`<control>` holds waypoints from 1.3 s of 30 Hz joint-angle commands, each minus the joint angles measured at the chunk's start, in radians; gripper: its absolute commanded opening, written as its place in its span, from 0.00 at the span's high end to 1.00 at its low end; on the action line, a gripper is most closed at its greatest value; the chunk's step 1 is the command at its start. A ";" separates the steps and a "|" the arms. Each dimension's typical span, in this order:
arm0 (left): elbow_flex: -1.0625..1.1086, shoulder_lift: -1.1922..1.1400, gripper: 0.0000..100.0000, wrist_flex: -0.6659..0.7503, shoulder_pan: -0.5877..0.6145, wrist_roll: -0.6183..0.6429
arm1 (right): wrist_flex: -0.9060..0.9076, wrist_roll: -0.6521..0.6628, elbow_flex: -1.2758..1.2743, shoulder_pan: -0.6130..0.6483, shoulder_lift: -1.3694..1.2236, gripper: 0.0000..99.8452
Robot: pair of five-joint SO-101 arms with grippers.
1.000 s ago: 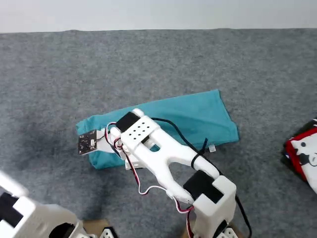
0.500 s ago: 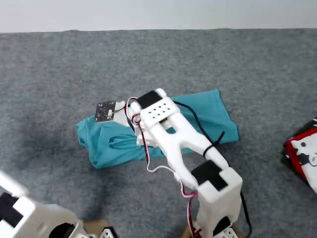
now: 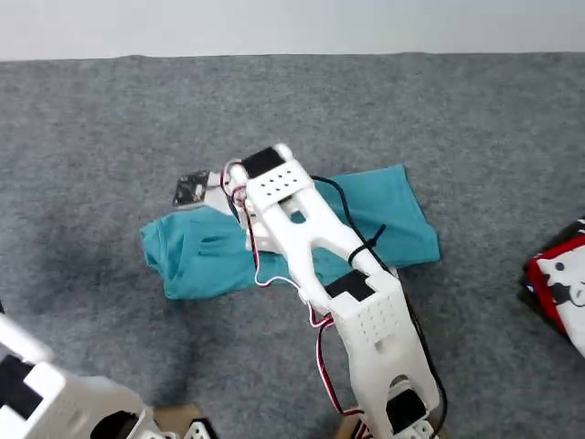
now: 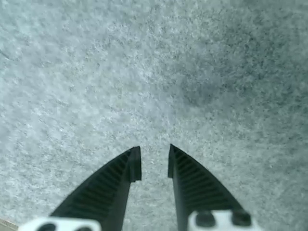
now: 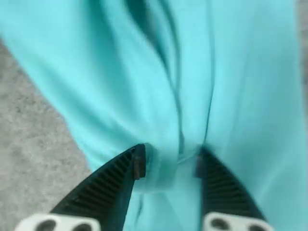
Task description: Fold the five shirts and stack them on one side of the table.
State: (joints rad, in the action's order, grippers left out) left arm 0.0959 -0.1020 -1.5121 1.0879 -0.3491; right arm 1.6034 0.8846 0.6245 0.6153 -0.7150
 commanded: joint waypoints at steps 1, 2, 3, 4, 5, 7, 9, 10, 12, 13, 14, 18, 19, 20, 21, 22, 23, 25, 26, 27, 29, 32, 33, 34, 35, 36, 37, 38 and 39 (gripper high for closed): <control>0.005 0.052 0.90 0.015 0.000 -0.009 | 0.114 0.005 0.226 -0.010 0.015 0.76; 0.005 0.052 0.90 0.015 0.000 -0.009 | 0.148 0.005 0.282 -0.010 0.013 0.76; 0.005 0.052 0.90 0.015 0.000 -0.009 | 0.177 0.005 0.328 -0.007 0.013 0.76; 0.005 0.052 0.90 0.015 0.000 -0.009 | 0.191 0.002 0.364 -0.001 0.013 0.76; 0.005 0.052 0.90 0.015 -0.002 -0.009 | 0.191 -0.011 0.379 0.002 0.016 0.76; 0.005 0.054 0.90 0.015 -0.006 -0.009 | 0.191 -0.034 0.384 0.008 0.025 0.76; 0.001 0.054 0.90 0.015 -0.006 -0.009 | 0.191 -0.038 0.364 0.025 0.027 0.76; 0.001 0.054 0.90 0.015 -0.006 -0.009 | 0.191 -0.038 0.345 0.031 0.027 0.76; 0.001 0.054 0.90 0.015 -0.006 -0.009 | 0.189 -0.040 0.319 0.048 0.022 0.76; 0.001 0.054 0.90 0.015 -0.006 -0.009 | 0.189 -0.040 0.311 0.058 0.018 0.76; 0.001 0.054 0.90 0.015 -0.006 -0.009 | 0.186 -0.041 0.307 0.067 0.008 0.76; 0.001 0.054 0.90 0.028 -0.006 -0.009 | 0.183 -0.081 0.308 0.131 -0.038 0.76; 0.001 0.054 0.90 0.029 -0.005 -0.009 | 0.183 -0.089 0.308 0.145 -0.050 0.76; 0.001 0.054 0.90 0.029 -0.005 -0.009 | 0.183 -0.095 0.308 0.151 -0.064 0.76; 0.001 0.055 0.90 0.028 -0.003 -0.008 | 0.183 -0.098 0.308 0.151 -0.070 0.76; 0.001 0.061 0.90 0.025 -0.002 -0.008 | 0.185 -0.104 0.308 0.148 -0.076 0.76; 0.001 0.072 0.90 0.021 0.002 -0.008 | 0.186 -0.123 0.308 0.142 -0.071 0.76; 0.004 0.109 0.90 0.009 0.002 -0.006 | 0.186 -0.170 0.308 0.117 -0.047 0.76; 0.005 0.133 0.90 -0.008 0.002 -0.005 | 0.186 -0.193 0.308 0.105 -0.030 0.76; 0.007 0.160 0.90 -0.028 -0.002 0.000 | 0.186 -0.216 0.308 0.093 -0.015 0.76; 0.010 0.203 0.90 -0.074 -0.008 0.002 | 0.186 -0.281 0.308 0.068 0.007 0.76; 0.030 0.267 0.90 -0.094 0.002 0.002 | 0.186 -0.393 0.308 0.013 0.027 0.76; 0.039 0.290 0.90 -0.109 0.002 0.002 | 0.186 -0.431 0.308 -0.015 0.028 0.76; 0.048 0.315 0.90 -0.130 0.002 0.002 | 0.186 -0.470 0.308 -0.044 0.033 0.76; 0.054 0.339 0.90 -0.150 0.002 -0.002 | 0.186 -0.509 0.308 -0.076 0.042 0.76; 0.061 0.365 0.90 -0.169 0.002 -0.003 | 0.186 -0.549 0.307 -0.113 0.051 0.76; 0.067 0.391 0.90 -0.180 0.002 -0.005 | 0.186 -0.580 0.305 -0.147 0.059 0.76; 0.073 0.419 0.90 -0.189 0.003 -0.005 | 0.186 -0.598 0.305 -0.182 0.068 0.76; 0.077 0.445 0.90 -0.196 0.003 -0.005 | 0.186 -0.611 0.305 -0.219 0.074 0.76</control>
State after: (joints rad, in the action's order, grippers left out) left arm 0.1726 0.2447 -1.6732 1.0879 -0.3491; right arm 1.7522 0.3337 0.9206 0.4956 -0.7380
